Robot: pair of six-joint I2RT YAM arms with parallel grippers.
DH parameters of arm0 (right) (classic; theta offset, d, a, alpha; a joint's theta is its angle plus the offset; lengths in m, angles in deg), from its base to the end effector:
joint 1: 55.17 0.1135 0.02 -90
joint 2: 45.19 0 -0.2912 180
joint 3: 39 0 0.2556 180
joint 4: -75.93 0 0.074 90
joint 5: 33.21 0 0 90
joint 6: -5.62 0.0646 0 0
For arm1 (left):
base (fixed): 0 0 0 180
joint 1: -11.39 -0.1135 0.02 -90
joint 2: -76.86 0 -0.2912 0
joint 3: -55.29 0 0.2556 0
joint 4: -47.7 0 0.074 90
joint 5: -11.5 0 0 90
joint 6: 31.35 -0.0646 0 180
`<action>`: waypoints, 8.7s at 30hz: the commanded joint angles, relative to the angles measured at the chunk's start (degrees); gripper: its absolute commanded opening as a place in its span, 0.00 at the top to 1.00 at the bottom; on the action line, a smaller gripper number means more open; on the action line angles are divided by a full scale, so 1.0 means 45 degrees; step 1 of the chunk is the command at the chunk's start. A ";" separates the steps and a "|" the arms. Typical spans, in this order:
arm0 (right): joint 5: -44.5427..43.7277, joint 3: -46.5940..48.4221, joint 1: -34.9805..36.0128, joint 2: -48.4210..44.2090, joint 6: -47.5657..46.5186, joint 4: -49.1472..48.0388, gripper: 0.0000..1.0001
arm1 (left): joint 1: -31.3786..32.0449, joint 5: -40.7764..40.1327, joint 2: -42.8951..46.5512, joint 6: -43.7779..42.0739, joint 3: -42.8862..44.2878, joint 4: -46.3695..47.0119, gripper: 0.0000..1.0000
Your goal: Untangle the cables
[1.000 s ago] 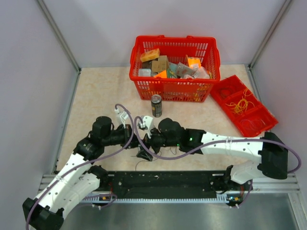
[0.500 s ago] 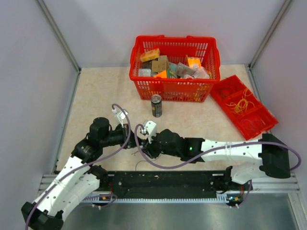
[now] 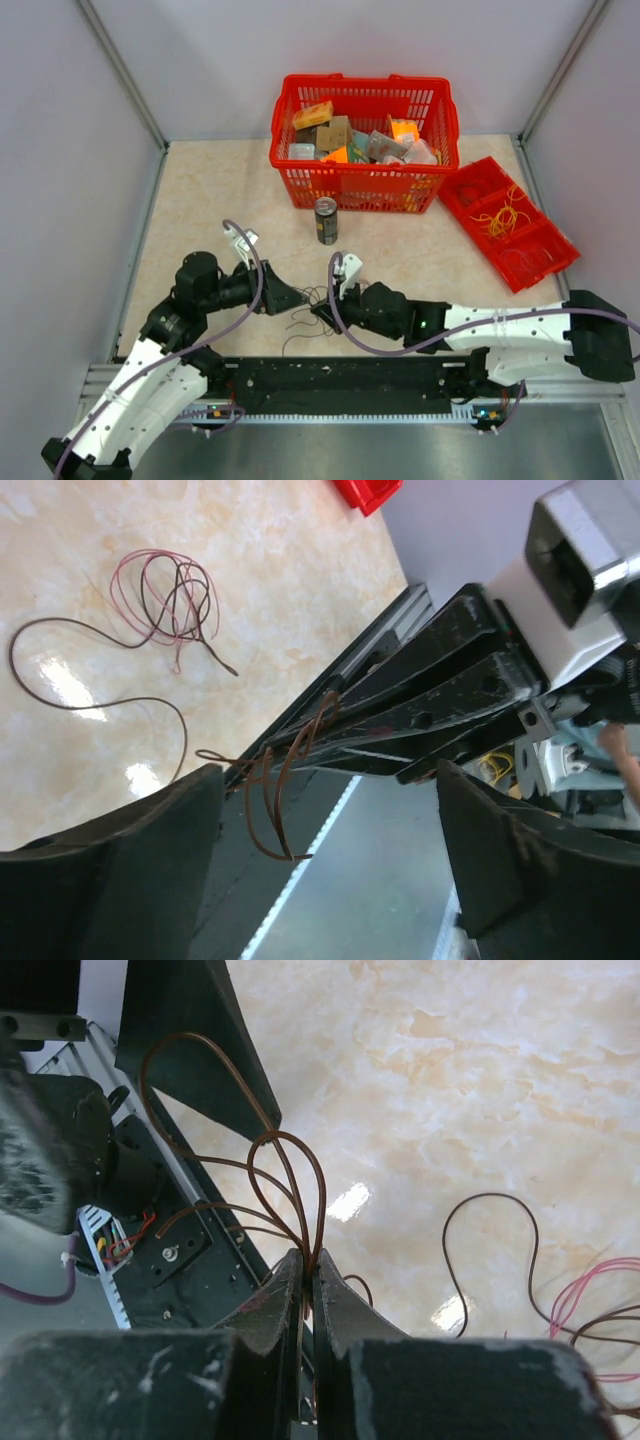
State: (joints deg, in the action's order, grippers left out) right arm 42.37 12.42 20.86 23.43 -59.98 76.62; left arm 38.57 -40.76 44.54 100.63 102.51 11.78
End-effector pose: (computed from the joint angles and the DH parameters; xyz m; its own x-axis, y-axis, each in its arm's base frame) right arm 0.0851 0.2756 0.2671 -0.4322 -0.0799 -0.8983 -0.7732 0.5455 0.3235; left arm 0.1044 -0.0981 0.2900 -0.8188 -0.1742 -0.5471 0.4329 0.4385 -0.7876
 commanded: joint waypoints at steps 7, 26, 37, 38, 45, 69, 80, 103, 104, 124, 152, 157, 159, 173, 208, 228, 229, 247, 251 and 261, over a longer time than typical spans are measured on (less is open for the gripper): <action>-0.0508 -0.1337 0.0019 -0.1360 0.1314 -0.0906 1.00 | -0.0005 -0.2873 0.0580 -0.1083 0.0705 -0.1748 0.02; -0.4780 -0.3078 -0.3008 -1.0498 0.2779 0.6512 1.00 | -0.0005 -0.2449 0.0677 -0.0774 0.0043 -0.1499 0.03; -0.7951 -0.1264 -0.5816 -1.0681 0.3679 0.9893 1.00 | -0.0005 -0.2038 0.0814 -0.0598 -0.0192 -0.1420 0.04; -0.7756 -0.1010 -0.6614 -1.0427 0.3659 0.9933 1.00 | -0.0005 -0.2019 0.0833 -0.0578 -0.0192 -0.1401 0.04; -0.4186 0.0456 -1.1069 -0.8064 0.3932 0.9604 1.00 | -0.0005 -0.1902 0.1145 -0.0500 -0.0348 -0.1479 0.04; 0.2088 0.6802 -1.8594 0.3927 0.6801 0.6086 1.00 | -0.0005 -0.1101 0.0073 0.0008 -0.1071 0.0707 0.04; 0.1430 0.7958 -1.8888 0.6488 1.0474 0.6749 1.00 | -0.0005 -0.0944 -0.0143 0.0086 -0.1286 0.1041 0.05; -0.0292 1.1022 -1.8790 1.0219 0.8485 0.7629 0.91 | -0.0005 -0.0964 -0.0260 0.0301 -0.1481 0.1236 0.05; -0.0332 1.1140 -1.8751 1.0201 0.8232 0.7687 0.87 | -0.0005 -0.0925 -0.0241 0.0320 -0.1462 0.1236 0.05; 0.0800 0.7301 -1.8206 0.3449 0.4773 0.7475 0.28 | 0.0034 -0.0339 0.1282 0.1219 -0.2340 0.1217 0.05; 0.3366 -0.6358 -0.7037 -0.5408 0.5237 -0.1450 0.53 | 0.3198 -0.3110 -0.7656 0.0966 -0.0840 0.5377 0.41; 0.1271 -0.6398 -0.5218 -0.3495 0.6177 -0.2194 0.53 | 0.3257 -0.3424 -1.0080 0.0478 0.1073 0.5514 0.39; 0.1231 -0.6573 -0.5099 -0.2889 0.6373 -0.2798 0.53 | 0.3257 -0.3522 -1.0979 0.0243 0.1777 0.5221 0.39; 0.0782 -0.7395 -0.5020 0.0569 0.6764 -0.5847 0.54 | 0.3257 -0.3405 -1.3250 0.0028 0.3283 0.5105 0.90; 0.1092 -0.5949 -0.5137 0.2779 0.7020 -0.5336 0.48 | 0.3277 -0.7918 0.1635 -0.0715 0.3754 -0.1303 1.00; 0.4366 -0.2571 -0.4786 -0.6070 0.3423 0.3882 0.01 | 0.3257 -0.4600 0.2592 0.1726 -0.1070 0.2971 1.00; 0.5187 -0.2570 -0.4767 -0.5914 0.3773 0.2970 0.01 | 0.3276 -0.4423 0.2475 0.1804 -0.1149 0.3264 1.00; 0.4202 -0.3039 -0.1876 -0.2494 0.6470 -0.4676 0.20 | 0.3277 -0.3054 0.2064 0.2664 -0.2086 0.3931 1.00; 0.3264 -0.2416 -0.1875 -0.2807 0.6783 -0.3332 0.30 | 0.3277 -0.3034 0.2006 0.2684 -0.2301 0.4029 1.00; 0.2364 -0.1575 -0.1876 -0.2729 0.6667 -0.1397 0.62 | 0.3277 -0.2859 0.1908 0.2684 -0.2653 0.4244 1.00</action>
State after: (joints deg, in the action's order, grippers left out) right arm 55.94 1.71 11.86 11.87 -29.60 67.03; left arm 53.12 -54.73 53.20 112.76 91.65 27.45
